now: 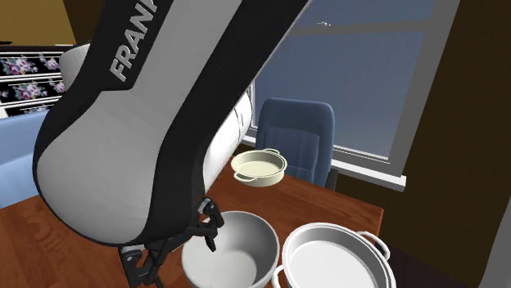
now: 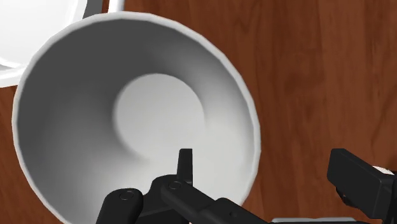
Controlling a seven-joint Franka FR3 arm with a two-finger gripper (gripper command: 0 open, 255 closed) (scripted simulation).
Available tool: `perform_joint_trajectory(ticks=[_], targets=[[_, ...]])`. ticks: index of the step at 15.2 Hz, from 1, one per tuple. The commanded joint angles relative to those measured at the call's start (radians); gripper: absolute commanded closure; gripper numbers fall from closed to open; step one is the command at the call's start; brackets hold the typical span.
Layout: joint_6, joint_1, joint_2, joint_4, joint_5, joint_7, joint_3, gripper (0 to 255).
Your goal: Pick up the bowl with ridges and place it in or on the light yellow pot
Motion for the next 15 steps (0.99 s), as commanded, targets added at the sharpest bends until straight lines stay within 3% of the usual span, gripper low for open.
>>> perform_joint_trajectory(ticks=[1,5,12,13,15], targets=[[0.031,-0.002,0.029,-0.003,-0.018,0.018,0.003,0],[0.085,-0.008,0.076,-0.015,-0.054,0.043,0.0,0],[0.085,-0.008,0.076,-0.014,-0.054,0.043,0.0,0],[0.085,-0.008,0.076,-0.014,-0.054,0.043,0.0,255],[0.085,-0.008,0.076,-0.014,-0.054,0.043,0.0,255]])
